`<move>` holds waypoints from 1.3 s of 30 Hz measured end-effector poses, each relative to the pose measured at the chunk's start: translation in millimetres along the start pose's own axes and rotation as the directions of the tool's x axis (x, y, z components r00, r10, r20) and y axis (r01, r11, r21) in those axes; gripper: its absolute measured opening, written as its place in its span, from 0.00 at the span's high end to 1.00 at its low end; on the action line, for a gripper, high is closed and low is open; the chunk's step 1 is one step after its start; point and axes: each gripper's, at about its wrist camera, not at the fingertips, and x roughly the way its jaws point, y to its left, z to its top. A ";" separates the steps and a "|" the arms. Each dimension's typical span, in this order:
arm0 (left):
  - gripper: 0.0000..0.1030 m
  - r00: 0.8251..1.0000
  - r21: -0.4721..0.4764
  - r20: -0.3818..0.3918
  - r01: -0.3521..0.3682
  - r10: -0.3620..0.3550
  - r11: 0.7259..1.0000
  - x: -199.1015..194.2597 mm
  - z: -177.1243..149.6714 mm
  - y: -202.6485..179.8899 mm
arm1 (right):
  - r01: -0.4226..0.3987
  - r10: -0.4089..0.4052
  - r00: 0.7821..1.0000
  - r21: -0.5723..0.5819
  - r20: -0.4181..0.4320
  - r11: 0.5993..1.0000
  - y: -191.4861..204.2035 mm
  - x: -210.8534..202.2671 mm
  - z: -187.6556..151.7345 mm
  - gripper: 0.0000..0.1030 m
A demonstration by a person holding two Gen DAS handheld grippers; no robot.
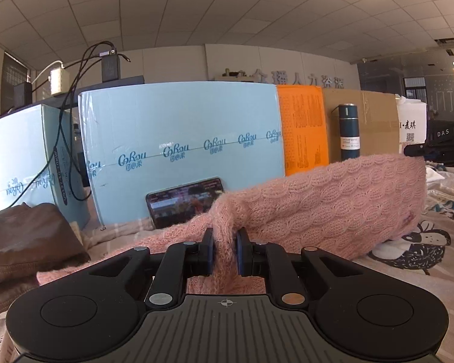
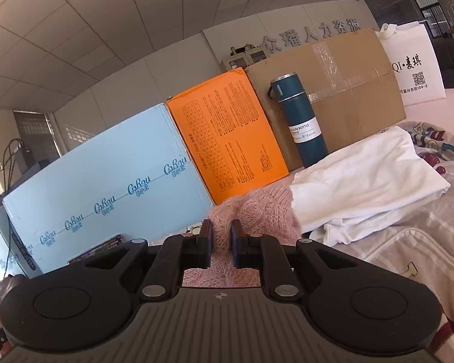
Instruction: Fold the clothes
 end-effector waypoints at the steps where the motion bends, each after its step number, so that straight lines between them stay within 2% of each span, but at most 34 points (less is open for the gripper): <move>1: 0.88 1.000 0.017 -0.001 0.009 -0.009 1.000 -9.5 -4.6 -4.7 | -0.014 0.014 1.000 0.020 0.006 1.000 -5.2 -11.7 -3.0 0.89; 6: 0.88 0.998 0.064 -0.017 0.069 -0.068 0.996 -48.4 -14.6 -20.7 | -0.014 0.015 0.999 0.033 -0.049 0.999 -27.4 -46.8 -21.0 0.89; 8: 0.88 0.996 0.106 -0.053 0.075 -0.070 0.992 -57.7 -19.6 -27.8 | -0.015 0.019 0.997 0.040 -0.079 0.999 -35.5 -54.8 -27.6 0.89; 10: 0.88 0.996 0.084 -0.074 0.057 -0.051 0.995 -60.4 -25.9 -27.0 | -0.007 0.011 0.996 0.049 -0.087 0.999 -41.7 -63.8 -32.2 0.89; 13: 0.88 0.994 0.049 -0.105 0.027 -0.022 0.998 -64.3 -35.3 -25.5 | -0.040 0.045 0.996 0.071 -0.073 0.997 -44.1 -73.1 -35.0 0.89; 15: 0.88 0.997 0.031 -0.083 0.009 -0.007 0.999 -68.0 -35.0 -24.8 | -0.063 0.068 0.996 0.084 -0.059 0.995 -44.0 -78.6 -36.0 0.89; 19: 0.89 0.999 0.008 -0.049 -0.021 0.022 1.000 -71.4 -32.0 -21.8 | -0.132 0.131 0.991 0.036 0.015 0.991 -28.9 -90.8 -27.5 0.89; 22: 0.88 0.998 0.014 -0.069 -0.015 0.016 1.000 -72.8 -31.8 -19.6 | -0.194 0.193 0.979 0.015 0.066 0.981 -18.6 -102.5 -19.5 0.89; 26: 0.81 0.997 -0.046 -0.071 -0.007 0.003 0.999 -83.3 -34.8 -10.4 | -0.195 0.196 0.980 -0.054 0.019 0.979 -14.7 -109.4 -15.9 0.85; 27: 0.79 0.998 -0.067 -0.064 -0.015 0.010 0.998 -85.9 -34.5 -7.2 | -0.194 0.194 0.981 -0.053 0.001 0.980 -17.7 -110.9 -16.2 0.82; 28: 0.71 0.998 -0.089 -0.056 -0.023 0.018 0.996 -88.4 -34.2 -4.0 | -0.191 0.190 0.982 -0.045 -0.011 0.981 -21.3 -112.6 -16.8 0.80; 29: 0.59 0.998 -0.085 -0.052 -0.041 0.037 0.996 -90.0 -34.1 -2.7 | -0.188 0.187 0.982 -0.036 -0.024 0.982 -25.0 -114.4 -17.3 0.72; 30: 0.52 0.997 -0.080 -0.048 -0.059 0.055 0.995 -91.6 -34.0 -1.5 | -0.191 0.190 0.981 -0.026 -0.037 0.981 -28.8 -115.7 -17.8 0.63; 31: 0.37 0.996 -0.068 -0.050 -0.079 0.075 0.995 -92.6 -33.9 -1.3 | -0.194 0.193 0.980 -0.017 -0.046 0.981 -31.9 -117.0 -18.3 0.58; 32: 0.29 0.995 -0.053 -0.049 -0.085 0.082 0.995 -93.8 -34.0 -1.5 | -0.183 0.182 0.982 -0.014 -0.049 0.983 -34.0 -118.1 -18.8 0.49; 33: 0.26 0.995 -0.038 -0.049 -0.083 0.082 0.996 -94.3 -33.8 -2.2 | -0.171 0.171 0.984 -0.010 -0.052 0.985 -36.3 -119.2 -19.3 0.44; 34: 0.22 0.995 -0.015 -0.051 -0.084 0.083 0.996 -94.4 -33.6 -3.7 | -0.152 0.152 0.987 -0.006 -0.051 0.988 -39.1 -120.5 -19.7 0.43; 37: 0.21 0.995 0.008 -0.045 -0.093 0.093 0.996 -92.2 -30.5 -4.3 | -0.131 0.131 0.991 0.027 -0.031 0.991 -47.0 -123.1 -16.4 0.37; 39: 0.21 0.995 -0.018 -0.030 -0.100 0.100 0.995 -87.5 -23.8 2.2 | -0.125 0.126 0.992 0.054 -0.012 0.991 -50.9 -123.5 -11.6 0.34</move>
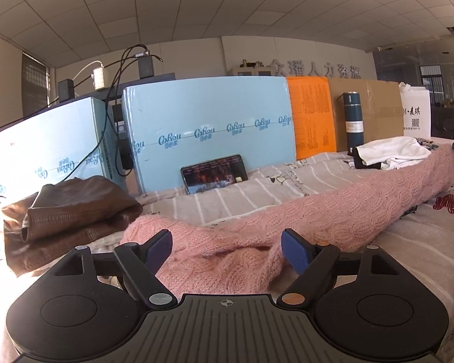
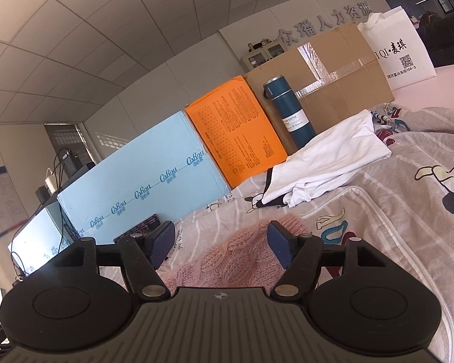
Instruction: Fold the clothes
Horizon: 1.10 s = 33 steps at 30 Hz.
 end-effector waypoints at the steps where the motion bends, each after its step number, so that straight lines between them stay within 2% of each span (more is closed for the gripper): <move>1: 0.21 1.000 -0.018 0.010 -0.002 0.002 1.000 3.4 4.3 3.9 | 0.003 -0.003 1.000 0.014 0.009 1.000 -1.8 -0.5 2.4 0.32; 5: 0.14 1.000 -0.098 0.008 -0.009 0.010 0.995 32.4 24.2 26.1 | -0.005 0.005 1.000 0.017 0.007 1.000 3.1 9.3 16.2 0.30; 7: 0.14 1.000 -0.139 0.000 -0.012 0.013 0.990 49.6 34.6 38.3 | -0.047 0.046 0.998 -0.004 -0.035 0.999 12.9 21.0 21.2 0.28; 9: 0.12 0.997 -0.122 -0.072 -0.008 -0.001 0.993 71.6 39.2 47.9 | -0.095 0.091 0.991 -0.037 -0.103 0.995 23.9 37.7 19.4 0.23; 11: 0.11 0.979 -0.089 -0.202 -0.003 -0.015 0.996 97.8 38.0 55.5 | -0.130 0.115 0.975 -0.071 -0.190 0.989 32.2 59.3 13.4 0.20; 12: 0.11 0.964 -0.087 -0.265 -0.006 -0.017 0.996 107.7 31.1 57.2 | -0.121 0.096 0.966 -0.091 -0.239 0.988 33.3 71.9 8.4 0.20; 13: 0.11 0.945 -0.085 -0.326 -0.009 -0.019 0.996 117.3 23.9 58.7 | -0.090 0.054 0.958 -0.116 -0.282 0.989 33.1 81.8 1.4 0.20; 15: 0.12 0.925 -0.088 -0.379 0.006 -0.039 0.996 121.7 9.8 55.8 | -0.031 -0.033 0.931 -0.169 -0.363 0.985 32.6 101.8 -12.6 0.20; 16: 0.17 0.913 -0.089 -0.404 0.014 -0.049 0.996 123.7 2.8 54.3 | -0.005 -0.075 0.914 -0.197 -0.398 0.980 32.4 111.1 -19.5 0.20; 17: 0.27 0.918 -0.085 -0.393 0.026 -0.058 0.996 120.1 0.7 51.9 | -0.003 -0.092 0.909 -0.226 -0.407 0.974 33.2 113.5 -25.5 0.21; 18: 0.33 0.922 -0.080 -0.380 0.039 -0.066 0.996 116.2 -1.2 49.4 | -0.001 -0.107 0.904 -0.253 -0.414 0.967 34.1 115.6 -31.0 0.25; 19: 0.51 0.927 -0.075 -0.368 0.051 -0.075 0.996 112.3 -3.0 46.9 | -0.001 -0.110 0.905 -0.261 -0.410 0.965 35.5 115.7 -32.4 0.29; 20: 0.71 0.933 -0.074 -0.351 0.051 -0.074 0.996 108.9 -1.2 45.5 | 0.000 -0.113 0.907 -0.268 -0.406 0.963 37.0 115.7 -33.7 0.43; 21: 0.77 0.940 -0.073 -0.335 0.051 -0.073 0.996 105.5 0.8 44.1 | 0.000 -0.115 0.908 -0.275 -0.402 0.961 38.4 115.7 -35.1 0.58; 22: 0.83 0.947 -0.077 -0.311 0.052 -0.074 0.996 103.8 3.5 43.7 | 0.000 -0.117 0.910 -0.282 -0.398 0.959 39.8 115.8 -36.1 0.65; 23: 0.85 0.955 -0.082 -0.290 0.046 -0.068 0.996 104.2 6.2 44.3 | -0.001 -0.113 0.914 -0.281 -0.389 0.960 40.6 116.8 -33.5 0.77; 24: 0.85 0.961 -0.088 -0.268 0.039 -0.061 0.995 104.8 8.9 44.9 | -0.003 -0.106 0.920 -0.277 -0.377 0.961 42.2 118.9 -30.0 0.86; 27: 0.86 0.984 -0.139 -0.179 0.003 -0.028 0.990 109.1 22.6 55.5 | -0.001 -0.092 0.945 -0.282 -0.314 0.959 52.6 130.1 -16.8 0.90; 29: 0.86 0.996 -0.200 -0.084 -0.018 0.001 0.980 107.0 37.1 66.7 | -0.007 -0.075 0.960 -0.293 -0.269 0.956 61.2 139.3 -7.2 0.91; 33: 0.86 0.997 -0.243 0.078 -0.006 0.026 0.970 89.2 60.0 75.0 | -0.032 -0.011 0.987 -0.267 -0.160 0.963 77.7 146.1 20.4 0.91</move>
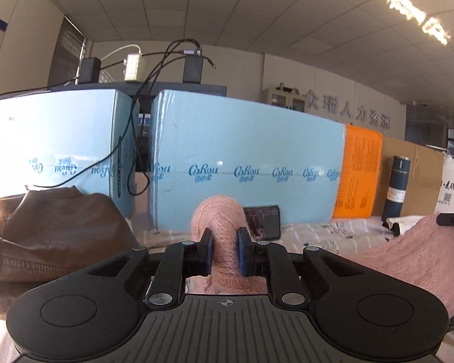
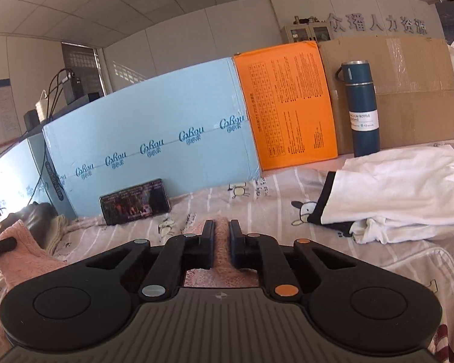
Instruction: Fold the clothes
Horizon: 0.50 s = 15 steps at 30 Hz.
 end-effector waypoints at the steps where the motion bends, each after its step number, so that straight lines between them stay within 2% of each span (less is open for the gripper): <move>1: 0.86 0.998 -0.012 0.050 0.036 -0.036 0.999 -10.5 5.3 0.7 | -0.013 0.013 0.999 0.010 0.036 1.000 1.1 -5.3 6.9 0.91; 3: 0.86 0.993 -0.009 0.098 0.073 -0.072 0.997 -28.5 9.5 -0.8 | -0.060 0.058 0.992 0.019 0.109 0.998 2.7 -20.8 18.2 0.91; 5: 0.86 0.975 -0.008 0.176 0.142 -0.138 0.990 -52.6 3.4 0.3 | -0.136 0.131 0.977 0.017 0.169 0.991 2.1 -40.8 23.2 0.91; 6: 0.85 0.962 -0.011 0.212 0.179 -0.172 0.984 -64.0 -1.4 1.9 | -0.182 0.175 0.967 0.020 0.182 0.983 -0.5 -49.9 21.3 0.91; 7: 0.85 0.957 -0.032 0.225 0.197 -0.184 0.980 -74.1 -8.8 4.3 | -0.232 0.220 0.959 0.047 0.179 0.972 -7.1 -55.8 15.7 0.91; 10: 0.85 0.966 -0.089 0.197 0.188 -0.168 0.978 -98.3 -34.9 10.4 | -0.375 0.351 0.920 0.128 0.176 0.918 -27.1 -73.5 -1.4 0.91; 12: 0.85 0.969 -0.149 0.180 0.196 -0.168 0.969 -113.1 -49.4 17.0 | -0.416 0.394 0.908 0.203 0.141 0.886 -40.9 -84.7 -19.6 0.91; 15: 0.85 0.975 -0.199 0.149 0.191 -0.163 0.961 -132.2 -63.3 22.3 | -0.439 0.429 0.898 0.235 0.093 0.867 -47.0 -104.1 -43.4 0.91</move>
